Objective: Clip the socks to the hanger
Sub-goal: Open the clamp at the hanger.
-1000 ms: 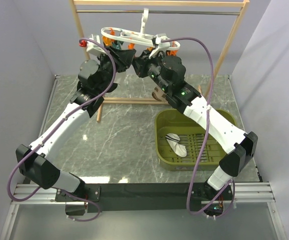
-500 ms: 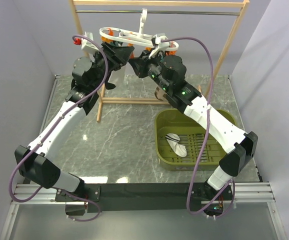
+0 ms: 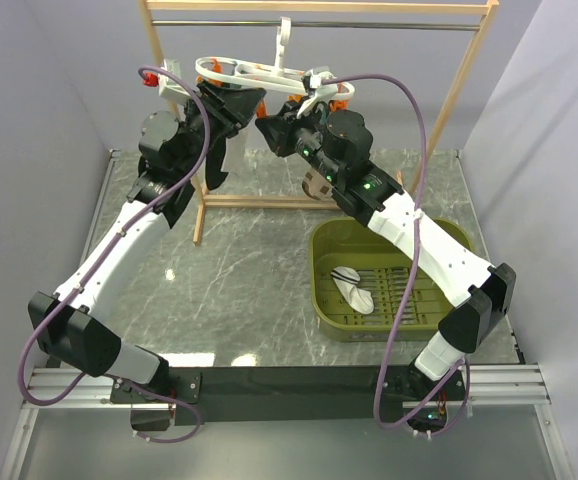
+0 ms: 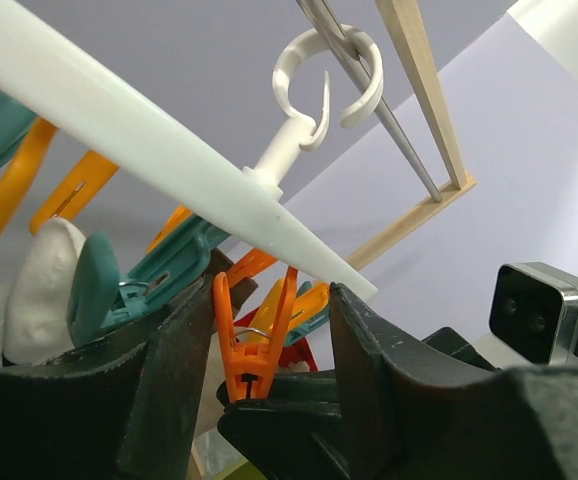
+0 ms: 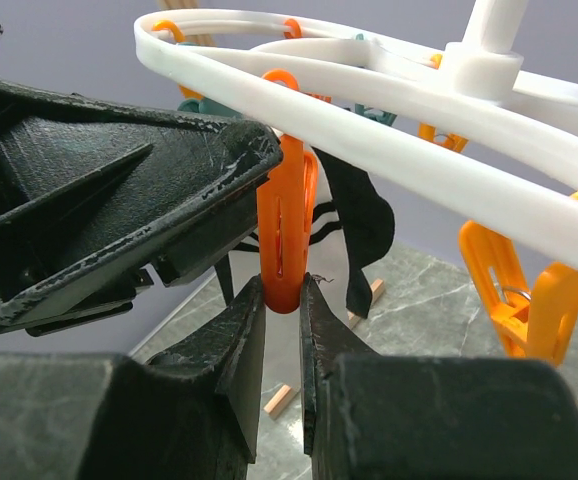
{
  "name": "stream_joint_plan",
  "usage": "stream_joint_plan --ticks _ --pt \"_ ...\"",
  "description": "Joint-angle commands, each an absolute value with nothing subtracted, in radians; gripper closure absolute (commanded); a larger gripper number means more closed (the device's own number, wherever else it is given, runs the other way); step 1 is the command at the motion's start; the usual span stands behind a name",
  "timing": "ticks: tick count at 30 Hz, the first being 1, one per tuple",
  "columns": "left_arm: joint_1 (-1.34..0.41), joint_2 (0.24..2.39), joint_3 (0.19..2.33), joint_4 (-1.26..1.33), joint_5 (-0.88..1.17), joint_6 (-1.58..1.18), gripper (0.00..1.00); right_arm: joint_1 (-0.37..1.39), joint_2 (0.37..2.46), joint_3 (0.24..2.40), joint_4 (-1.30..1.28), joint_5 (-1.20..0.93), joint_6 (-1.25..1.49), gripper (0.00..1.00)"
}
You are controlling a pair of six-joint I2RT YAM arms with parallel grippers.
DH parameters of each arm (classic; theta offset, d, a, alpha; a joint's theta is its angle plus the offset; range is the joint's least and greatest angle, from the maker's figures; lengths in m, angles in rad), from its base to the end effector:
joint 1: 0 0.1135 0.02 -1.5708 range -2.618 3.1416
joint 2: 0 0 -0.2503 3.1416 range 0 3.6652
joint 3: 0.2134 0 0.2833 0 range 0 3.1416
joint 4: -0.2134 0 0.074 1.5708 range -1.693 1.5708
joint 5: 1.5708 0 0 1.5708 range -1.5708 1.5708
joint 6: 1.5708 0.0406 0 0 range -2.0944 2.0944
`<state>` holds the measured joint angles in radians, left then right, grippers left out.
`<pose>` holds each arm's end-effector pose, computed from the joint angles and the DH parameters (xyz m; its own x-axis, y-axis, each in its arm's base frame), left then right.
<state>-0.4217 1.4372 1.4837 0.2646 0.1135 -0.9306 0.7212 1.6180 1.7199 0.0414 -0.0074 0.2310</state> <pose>0.3351 -0.1554 0.4694 -0.2382 -0.7665 -0.5965 0.5257 0.4147 -0.7428 0.3111 0.2740 0.4677 -0.0480 0.2626 -0.9637 -0.6726 0.7048 0.2256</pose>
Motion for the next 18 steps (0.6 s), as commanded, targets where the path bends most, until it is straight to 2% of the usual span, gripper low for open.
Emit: stream_joint_plan --ticks 1,9,18 --pt "-0.419 1.431 1.523 0.321 0.147 -0.942 0.46 0.719 1.571 1.758 0.072 -0.018 0.226 0.93" --pt "-0.419 1.442 1.523 0.331 0.164 -0.936 0.61 0.721 1.575 1.769 0.063 -0.012 0.216 0.94" --pt "-0.419 1.436 1.509 0.330 0.184 -0.876 0.53 0.721 1.586 1.787 0.045 -0.014 0.183 0.94"
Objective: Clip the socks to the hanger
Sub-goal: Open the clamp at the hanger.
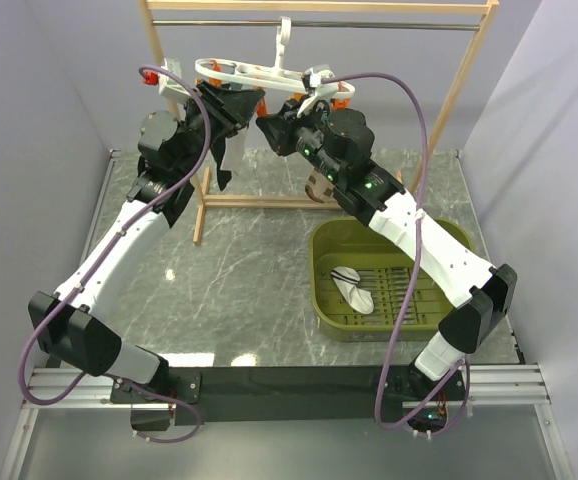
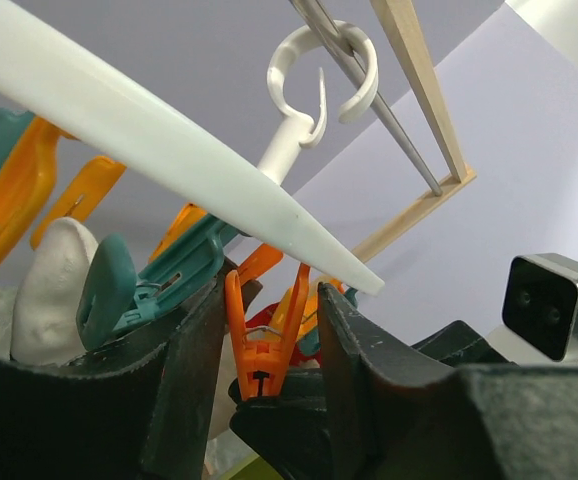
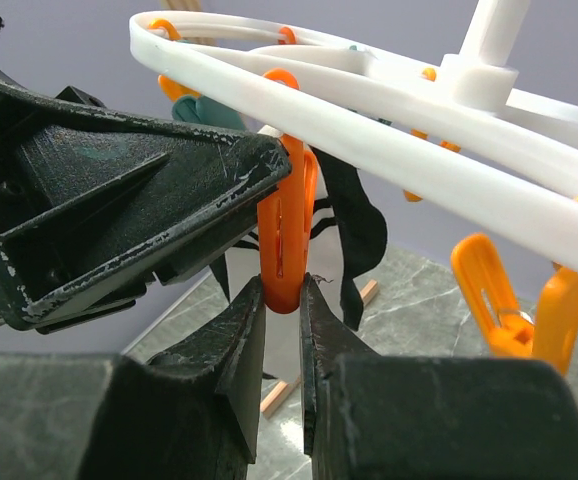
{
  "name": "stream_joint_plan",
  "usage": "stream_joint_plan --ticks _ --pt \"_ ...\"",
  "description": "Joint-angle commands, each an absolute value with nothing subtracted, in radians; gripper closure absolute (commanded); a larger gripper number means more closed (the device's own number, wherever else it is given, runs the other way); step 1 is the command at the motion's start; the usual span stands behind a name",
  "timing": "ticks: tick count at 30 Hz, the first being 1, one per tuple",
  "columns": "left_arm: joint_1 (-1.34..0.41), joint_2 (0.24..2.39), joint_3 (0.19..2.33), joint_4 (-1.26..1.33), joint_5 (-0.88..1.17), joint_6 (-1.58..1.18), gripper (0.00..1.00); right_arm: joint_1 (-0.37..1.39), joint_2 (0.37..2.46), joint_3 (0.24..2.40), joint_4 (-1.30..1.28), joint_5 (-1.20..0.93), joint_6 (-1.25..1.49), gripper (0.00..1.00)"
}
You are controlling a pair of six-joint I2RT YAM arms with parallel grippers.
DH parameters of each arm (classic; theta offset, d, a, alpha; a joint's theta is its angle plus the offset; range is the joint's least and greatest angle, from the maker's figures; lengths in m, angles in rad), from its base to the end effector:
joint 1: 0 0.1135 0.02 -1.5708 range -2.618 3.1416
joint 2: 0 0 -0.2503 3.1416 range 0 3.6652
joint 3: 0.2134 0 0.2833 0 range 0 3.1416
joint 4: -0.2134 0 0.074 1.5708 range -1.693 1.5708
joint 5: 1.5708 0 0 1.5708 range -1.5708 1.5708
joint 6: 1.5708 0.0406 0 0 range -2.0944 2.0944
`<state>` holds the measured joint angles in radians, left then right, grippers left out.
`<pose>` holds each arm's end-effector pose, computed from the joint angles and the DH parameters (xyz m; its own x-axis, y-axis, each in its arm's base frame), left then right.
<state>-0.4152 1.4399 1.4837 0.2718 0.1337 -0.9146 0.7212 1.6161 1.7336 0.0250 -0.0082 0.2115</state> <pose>0.3363 -0.1542 0.4692 -0.2353 -0.7544 -0.6128 0.5397 0.4229 -0.7279 0.3097 0.2728 0.4719 -0.0356 0.2482 -0.9681 -0.6739 0.7093 0.2067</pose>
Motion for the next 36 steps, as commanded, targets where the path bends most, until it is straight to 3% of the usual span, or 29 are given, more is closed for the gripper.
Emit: stream_joint_plan --ticks 1,8,17,20,24,26,27,31,36 --pt "-0.419 1.436 1.511 0.327 0.186 -0.874 0.53 0.721 1.586 1.787 0.046 -0.017 0.180 0.94" --pt "-0.419 1.440 1.499 0.336 0.193 -0.897 0.55 0.721 1.588 1.798 0.043 -0.020 0.170 0.94" --pt "-0.419 1.450 1.503 0.334 0.175 -0.914 0.78 0.721 1.589 1.813 0.026 -0.014 0.172 0.93" --pt "-0.419 1.447 1.505 0.325 0.143 -0.916 0.82 0.718 1.589 1.828 -0.018 -0.006 0.184 0.81" --pt "-0.419 1.448 1.506 0.325 0.112 -0.891 0.84 0.698 1.549 1.822 -0.131 -0.078 0.230 0.51" --pt "-0.419 1.453 1.503 0.330 0.101 -0.878 0.84 0.666 1.517 1.845 -0.198 -0.152 0.273 0.46" --pt "-0.419 1.453 1.499 0.337 0.094 -0.873 0.84 0.657 1.499 1.856 -0.286 -0.167 0.281 0.30" --pt "-0.419 1.453 1.485 0.360 0.074 -0.850 0.84 0.614 1.398 1.835 -0.492 -0.146 0.278 0.25" --pt "-0.419 1.450 1.464 0.382 0.055 -0.822 0.85 0.487 1.180 1.603 -0.684 -0.054 0.403 0.24"
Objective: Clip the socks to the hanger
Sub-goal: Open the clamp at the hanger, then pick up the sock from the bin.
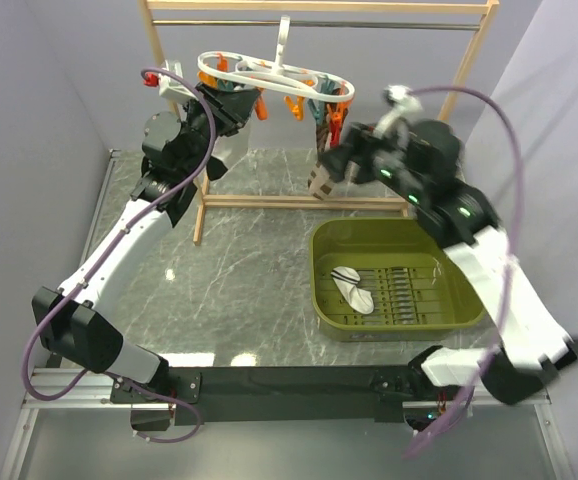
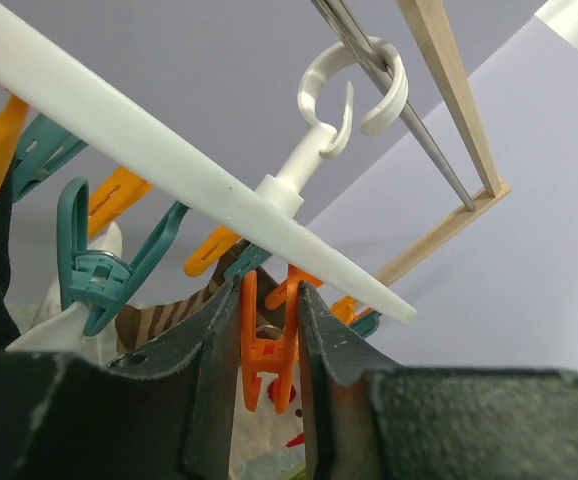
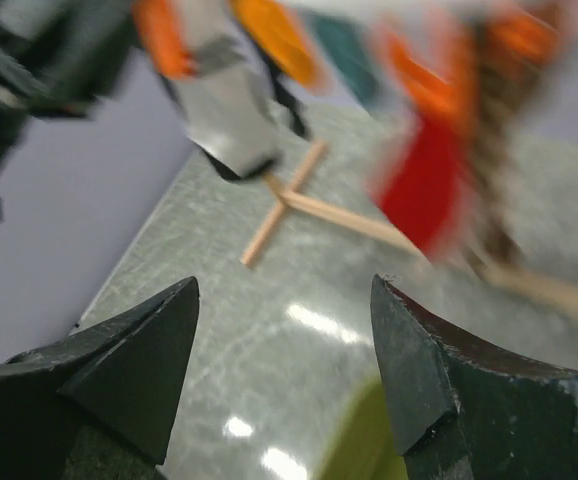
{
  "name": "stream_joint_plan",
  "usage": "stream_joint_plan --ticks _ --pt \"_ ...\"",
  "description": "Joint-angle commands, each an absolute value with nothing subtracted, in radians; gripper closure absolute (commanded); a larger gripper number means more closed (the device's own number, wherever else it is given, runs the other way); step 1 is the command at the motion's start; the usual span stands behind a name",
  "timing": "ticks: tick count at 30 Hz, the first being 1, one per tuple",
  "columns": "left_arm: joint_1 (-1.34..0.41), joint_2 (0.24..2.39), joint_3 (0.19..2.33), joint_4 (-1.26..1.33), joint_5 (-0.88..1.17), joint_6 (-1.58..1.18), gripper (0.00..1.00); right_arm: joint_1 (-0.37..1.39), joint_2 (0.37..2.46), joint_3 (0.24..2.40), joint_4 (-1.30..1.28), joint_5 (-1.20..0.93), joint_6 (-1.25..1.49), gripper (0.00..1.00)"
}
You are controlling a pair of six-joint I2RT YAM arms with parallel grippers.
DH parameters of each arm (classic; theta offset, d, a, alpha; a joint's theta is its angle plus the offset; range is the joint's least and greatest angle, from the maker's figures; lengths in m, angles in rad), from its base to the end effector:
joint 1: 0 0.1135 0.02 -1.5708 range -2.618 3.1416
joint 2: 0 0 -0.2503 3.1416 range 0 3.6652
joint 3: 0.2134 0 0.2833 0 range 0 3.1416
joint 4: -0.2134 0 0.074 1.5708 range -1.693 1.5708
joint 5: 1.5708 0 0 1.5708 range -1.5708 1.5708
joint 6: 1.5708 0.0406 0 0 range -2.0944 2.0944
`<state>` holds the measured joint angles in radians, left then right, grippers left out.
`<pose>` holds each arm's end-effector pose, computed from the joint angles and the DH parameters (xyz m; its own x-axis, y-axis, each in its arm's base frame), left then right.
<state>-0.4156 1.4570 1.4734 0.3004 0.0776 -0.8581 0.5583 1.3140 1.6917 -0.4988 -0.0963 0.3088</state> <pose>0.3429 -0.1548 0.4624 -0.1692 -0.7498 -0.6396 0.5229 0.4818 -0.7032 0.2568 0.1650 0.4996 -0.2825 0.1802 -0.9422 -0.5483 0.7756 0.3128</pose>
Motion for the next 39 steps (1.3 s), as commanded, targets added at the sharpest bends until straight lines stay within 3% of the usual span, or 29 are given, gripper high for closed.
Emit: stream_joint_plan --ticks 1,4,11,20,26,33,39 --pt "-0.419 1.448 1.459 0.388 0.054 -0.821 0.85 0.463 1.151 1.556 -0.702 -0.042 0.425 0.24" --pt "-0.419 1.450 1.451 0.405 0.051 -0.810 0.85 0.413 1.022 1.326 -0.796 0.119 0.539 0.24" --pt "-0.419 1.450 1.448 0.411 0.066 -0.796 0.85 0.336 0.859 0.998 -0.815 0.238 0.771 0.24" --pt "-0.419 1.410 1.437 0.396 0.091 -0.778 0.84 0.262 0.920 0.775 -0.724 0.201 0.801 0.23" --pt "-0.419 1.393 1.413 0.365 0.091 -0.767 0.84 0.293 0.991 0.752 -0.491 0.003 0.634 0.29" --pt "-0.419 1.382 1.414 0.345 0.089 -0.742 0.84 0.535 1.256 0.891 -0.535 0.155 0.548 0.29" --pt "-0.419 1.373 1.410 0.339 0.084 -0.736 0.83 0.558 1.316 0.874 -0.506 0.213 0.535 0.28"
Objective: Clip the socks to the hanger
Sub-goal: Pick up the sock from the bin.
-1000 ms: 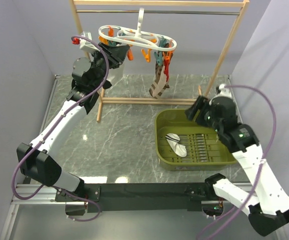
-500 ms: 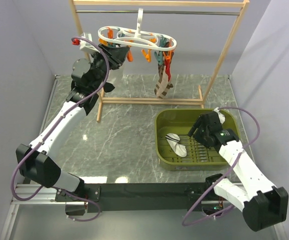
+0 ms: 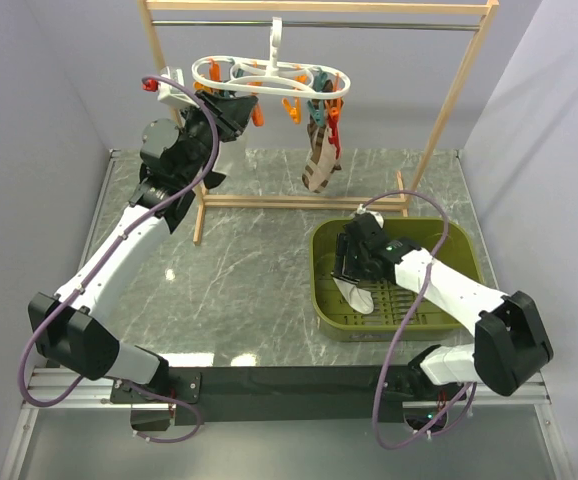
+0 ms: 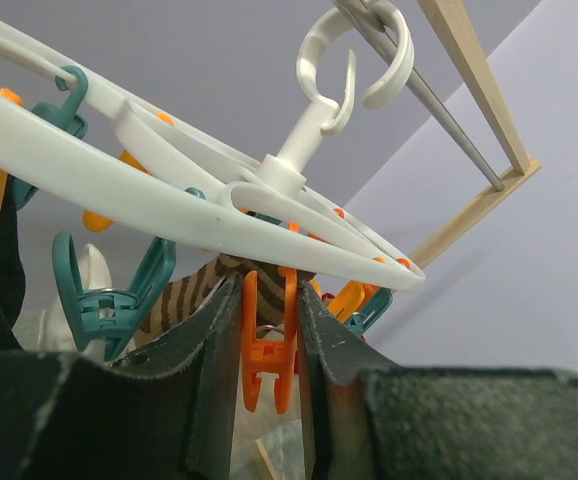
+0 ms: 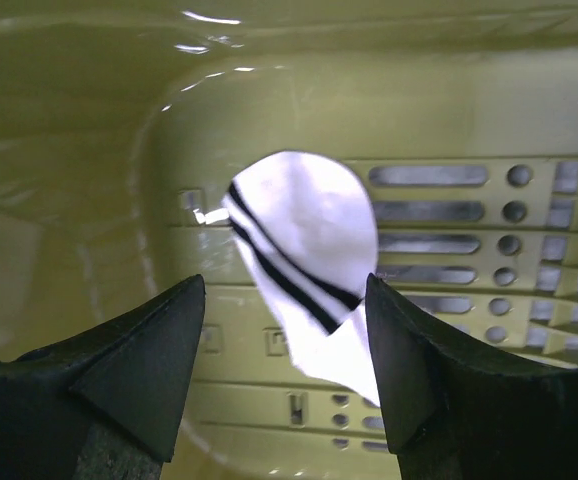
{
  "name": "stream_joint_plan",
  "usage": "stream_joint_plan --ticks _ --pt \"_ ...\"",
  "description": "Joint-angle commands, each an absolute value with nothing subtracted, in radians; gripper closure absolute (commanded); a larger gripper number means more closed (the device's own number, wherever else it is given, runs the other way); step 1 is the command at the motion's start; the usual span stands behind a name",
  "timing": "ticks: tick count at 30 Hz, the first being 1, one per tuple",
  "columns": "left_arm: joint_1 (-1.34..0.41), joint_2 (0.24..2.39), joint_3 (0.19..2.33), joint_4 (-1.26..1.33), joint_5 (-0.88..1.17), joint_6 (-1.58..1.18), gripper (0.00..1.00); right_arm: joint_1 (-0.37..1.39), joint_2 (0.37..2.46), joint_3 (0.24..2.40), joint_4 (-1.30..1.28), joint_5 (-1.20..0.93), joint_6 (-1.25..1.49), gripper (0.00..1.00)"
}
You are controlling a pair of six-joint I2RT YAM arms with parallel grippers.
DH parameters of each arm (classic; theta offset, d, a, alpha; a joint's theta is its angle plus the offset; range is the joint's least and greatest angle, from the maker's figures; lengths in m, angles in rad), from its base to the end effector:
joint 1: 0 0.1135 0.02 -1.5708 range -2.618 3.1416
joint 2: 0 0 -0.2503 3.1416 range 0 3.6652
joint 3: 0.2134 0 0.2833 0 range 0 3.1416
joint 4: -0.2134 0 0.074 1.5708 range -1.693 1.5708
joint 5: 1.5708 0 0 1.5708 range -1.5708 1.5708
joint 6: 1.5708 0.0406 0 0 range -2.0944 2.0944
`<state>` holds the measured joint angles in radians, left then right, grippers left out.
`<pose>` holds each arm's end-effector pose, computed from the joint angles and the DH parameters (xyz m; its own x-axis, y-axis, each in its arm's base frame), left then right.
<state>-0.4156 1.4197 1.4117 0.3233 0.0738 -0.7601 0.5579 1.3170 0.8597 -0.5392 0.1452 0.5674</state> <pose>0.3359 -0.1515 0.4542 -0.1160 -0.6999 -0.7048 0.5338 0.5545 -0.6385 0.2526 0.1507 0.1915 -0.8463 0.0987 -0.5234 -0.0027 0.9819 0.1895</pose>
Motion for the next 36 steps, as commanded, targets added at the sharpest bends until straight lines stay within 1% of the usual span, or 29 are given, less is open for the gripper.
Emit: stream_joint_plan --ticks 1,7,9,12,13,14,16,17,20,22,26,29,32,36 --pt "-0.419 1.371 1.408 0.339 0.084 -0.736 0.83 0.558 1.321 0.868 -0.496 0.215 0.520 0.28" --pt "-0.419 1.365 1.411 0.334 0.083 -0.729 0.83 0.584 1.425 0.879 -0.480 0.213 0.491 0.31" --pt "-0.419 1.367 1.416 0.328 0.080 -0.724 0.83 0.604 1.443 0.877 -0.482 0.213 0.488 0.35" --pt "-0.419 1.365 1.417 0.328 0.077 -0.724 0.83 0.611 1.457 0.865 -0.482 0.233 0.489 0.37" --pt "-0.419 1.367 1.417 0.328 0.077 -0.726 0.83 0.609 1.459 0.861 -0.480 0.244 0.492 0.41" --pt "-0.419 1.367 1.417 0.328 0.078 -0.726 0.83 0.611 1.459 0.853 -0.479 0.250 0.495 0.54" --pt "-0.419 1.368 1.419 0.328 0.081 -0.726 0.83 0.611 1.453 0.850 -0.476 0.276 0.508 0.67" --pt "-0.419 1.367 1.419 0.328 0.083 -0.729 0.83 0.611 1.437 0.853 -0.476 0.285 0.512 0.80" --pt "-0.419 1.368 1.422 0.330 0.084 -0.726 0.83 0.611 1.358 0.870 -0.486 0.307 0.526 1.00" --pt "-0.419 1.364 1.422 0.328 0.084 -0.726 0.83 0.609 1.289 0.882 -0.483 0.298 0.519 1.00" --pt "-0.419 1.365 1.424 0.331 0.087 -0.726 0.83 0.607 1.045 0.877 -0.422 0.197 0.511 1.00" --pt "-0.419 1.367 1.420 0.342 0.097 -0.735 0.83 0.607 0.919 0.841 -0.348 0.134 0.514 1.00" --pt "-0.419 1.370 1.419 0.356 0.115 -0.744 0.83 0.609 0.839 0.795 -0.266 0.048 0.492 1.00" --pt "-0.420 1.371 1.420 0.370 0.135 -0.755 0.83 0.609 0.810 0.796 -0.155 -0.041 0.454 1.00"
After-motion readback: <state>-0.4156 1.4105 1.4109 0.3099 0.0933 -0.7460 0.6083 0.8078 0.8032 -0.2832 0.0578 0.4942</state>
